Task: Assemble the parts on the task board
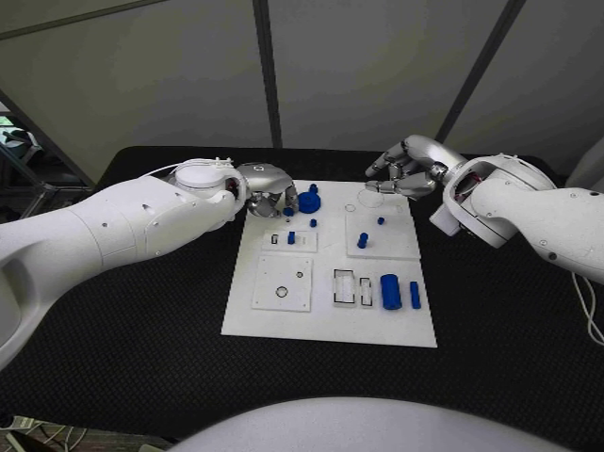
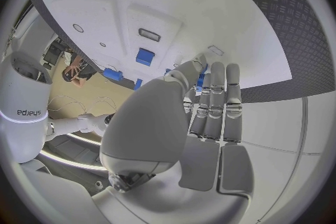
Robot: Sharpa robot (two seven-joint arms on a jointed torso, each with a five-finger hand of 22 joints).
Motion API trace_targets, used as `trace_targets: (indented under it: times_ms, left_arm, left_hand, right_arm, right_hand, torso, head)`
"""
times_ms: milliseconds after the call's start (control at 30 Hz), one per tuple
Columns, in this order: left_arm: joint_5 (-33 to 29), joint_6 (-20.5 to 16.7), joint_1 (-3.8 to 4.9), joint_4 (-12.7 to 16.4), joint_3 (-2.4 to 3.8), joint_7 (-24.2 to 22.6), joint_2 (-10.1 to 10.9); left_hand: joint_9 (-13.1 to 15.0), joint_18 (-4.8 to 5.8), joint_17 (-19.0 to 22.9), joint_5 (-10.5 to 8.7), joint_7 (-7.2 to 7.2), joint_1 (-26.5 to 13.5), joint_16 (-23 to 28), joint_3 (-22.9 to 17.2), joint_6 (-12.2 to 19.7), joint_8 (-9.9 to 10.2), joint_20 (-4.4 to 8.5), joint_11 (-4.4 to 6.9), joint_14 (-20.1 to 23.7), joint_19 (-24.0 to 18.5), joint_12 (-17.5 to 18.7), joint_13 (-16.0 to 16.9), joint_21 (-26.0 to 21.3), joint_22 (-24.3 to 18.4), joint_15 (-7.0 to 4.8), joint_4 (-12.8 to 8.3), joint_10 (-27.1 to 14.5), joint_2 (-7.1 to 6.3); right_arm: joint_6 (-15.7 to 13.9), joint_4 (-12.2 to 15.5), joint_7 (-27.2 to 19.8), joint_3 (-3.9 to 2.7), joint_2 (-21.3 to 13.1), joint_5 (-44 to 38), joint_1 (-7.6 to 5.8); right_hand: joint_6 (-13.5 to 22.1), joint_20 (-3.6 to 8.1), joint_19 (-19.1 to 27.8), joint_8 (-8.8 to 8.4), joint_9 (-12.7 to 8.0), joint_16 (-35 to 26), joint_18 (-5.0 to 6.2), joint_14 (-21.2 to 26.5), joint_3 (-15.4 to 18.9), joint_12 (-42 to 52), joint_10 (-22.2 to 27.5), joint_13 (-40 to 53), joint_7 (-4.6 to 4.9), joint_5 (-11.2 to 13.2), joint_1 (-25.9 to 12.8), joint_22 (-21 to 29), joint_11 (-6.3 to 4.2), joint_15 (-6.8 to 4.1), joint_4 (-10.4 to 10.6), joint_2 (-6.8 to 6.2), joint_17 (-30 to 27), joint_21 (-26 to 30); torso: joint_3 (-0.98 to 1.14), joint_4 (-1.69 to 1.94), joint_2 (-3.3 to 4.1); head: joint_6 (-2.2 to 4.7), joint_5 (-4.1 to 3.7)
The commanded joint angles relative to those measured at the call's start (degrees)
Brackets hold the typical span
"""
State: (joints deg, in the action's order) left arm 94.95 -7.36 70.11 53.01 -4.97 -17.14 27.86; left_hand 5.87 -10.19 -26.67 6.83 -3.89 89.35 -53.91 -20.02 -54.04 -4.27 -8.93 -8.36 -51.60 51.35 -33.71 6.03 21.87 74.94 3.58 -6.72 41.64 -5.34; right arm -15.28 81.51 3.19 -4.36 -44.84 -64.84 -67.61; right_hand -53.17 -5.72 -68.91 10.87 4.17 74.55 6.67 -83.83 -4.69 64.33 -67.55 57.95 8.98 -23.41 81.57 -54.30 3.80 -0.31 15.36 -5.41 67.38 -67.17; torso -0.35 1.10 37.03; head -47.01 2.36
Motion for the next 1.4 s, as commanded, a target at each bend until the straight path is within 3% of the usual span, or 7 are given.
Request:
trace_targets:
  times_ms: [33,467,633,967,1233,1400]
  left_arm:
    - [1.7,2.4,0.10,-0.3,0.02,1.4,-0.3]
    - [2.7,3.7,0.11,-0.9,0.02,3.6,0.0]
    - [2.8,3.6,0.12,-0.8,0.02,4.1,0.4]
    - [2.8,3.7,0.12,0.0,0.02,4.6,1.5]
    - [2.1,3.6,0.13,0.9,0.01,4.2,2.3]
    - [1.2,3.1,0.13,1.3,0.01,4.5,2.5]
  left_hand:
    - [-0.1,0.19,-0.1,-0.16,-0.58,-0.8,-0.6,-0.3,-0.8,0.0,-0.03,0.14,0.5,-0.5,-0.5,0.2,0.6,1.6,0.01,-0.6,-0.5,0.16]
    - [-0.9,-0.07,-0.2,-0.03,-1.95,-1.5,-1.9,-2.3,-1.8,0.2,0.31,0.67,0.8,-0.9,-2.0,0.6,2.2,1.6,-0.48,-2.1,0.6,0.44]
    - [-1.5,-0.10,-0.1,1.12,-2.24,-1.8,-2.3,-5.4,-1.7,0.5,0.52,0.60,1.0,-1.3,-2.4,0.7,2.9,1.5,-0.48,-3.6,1.1,-0.07]
    - [-1.9,-0.12,-0.1,1.13,-3.74,-4.8,-3.6,-9.0,-2.2,0.3,0.77,1.41,0.7,-1.4,-3.1,0.8,4.9,1.6,-1.12,-4.4,2.3,-1.00]
    - [-2.1,0.01,-0.4,0.46,-3.73,-8.9,-5.0,-8.2,-2.6,0.5,0.55,1.73,0.7,-1.7,-1.9,0.3,5.8,1.2,-1.03,-2.5,2.9,-1.59]
    - [-2.1,-0.32,-0.9,0.43,-3.93,-14.4,-6.8,-1.2,-0.9,0.5,-1.02,1.43,1.4,-0.9,-2.4,1.0,0.8,-3.7,0.01,2.4,1.6,-3.05]
  right_arm:
    - [0.2,0.0,-0.4,-0.04,0.1,0.1,-0.08]
    - [0.2,0.0,-0.4,-0.04,0.0,0.1,-0.08]
    - [0.2,0.0,-0.4,-0.04,0.0,0.1,-0.08]
    - [0.2,0.0,-0.4,-0.04,-0.1,0.1,-0.07]
    - [0.2,0.0,-0.3,-0.04,-0.2,0.1,-0.07]
    - [0.2,0.0,-0.4,-0.04,-0.2,0.1,-0.06]
  right_hand:
    - [0.0,0.14,-0.2,0.27,0.0,-0.2,0.55,-1.9,-0.3,0.2,-0.1,0.0,-0.21,-0.2,0.0,0.0,-0.09,-0.40,0.0,0.29,0.0,0.2]
    - [0.0,0.14,-0.2,0.27,0.0,-0.2,0.55,-1.9,-0.3,0.2,-0.1,0.0,-0.21,-0.2,0.0,0.0,-0.09,-0.40,0.0,0.29,0.0,0.2]
    - [0.0,0.14,-0.2,0.27,0.0,-0.2,0.55,-1.9,-0.3,0.2,-0.1,0.0,-0.21,-0.2,0.0,0.0,-0.09,-0.40,0.0,0.29,0.0,0.2]
    - [0.0,0.14,-0.2,0.27,0.0,-0.2,0.55,-1.9,-0.3,0.2,-0.1,0.0,-0.21,-0.2,0.0,0.0,-0.09,-0.40,0.0,0.29,0.0,0.2]
    - [0.0,0.14,-0.2,0.27,0.0,-0.2,0.55,-1.9,-0.3,0.2,-0.1,0.0,-0.21,-0.2,0.0,0.0,-0.09,-0.40,0.0,0.29,0.0,0.2]
    - [0.0,0.14,-0.2,0.27,0.0,-0.2,0.55,-1.9,-0.3,0.2,-0.1,0.0,-0.21,-0.2,0.0,0.0,-0.09,-0.40,0.0,0.29,0.0,0.2]
  torso:
    - [-0.01,-0.03,0.00]
    - [-0.01,0.08,-0.07]
    - [-0.05,0.08,-0.07]
    - [-0.03,0.10,-0.05]
    - [-0.02,0.10,-0.07]
    - [-0.01,0.04,-0.04]
  head:
    - [-0.07,-0.02]
    - [-0.14,0.07]
    - [-0.04,0.16]
    - [-0.06,0.49]
    - [-0.07,0.68]
    - [-0.03,0.70]
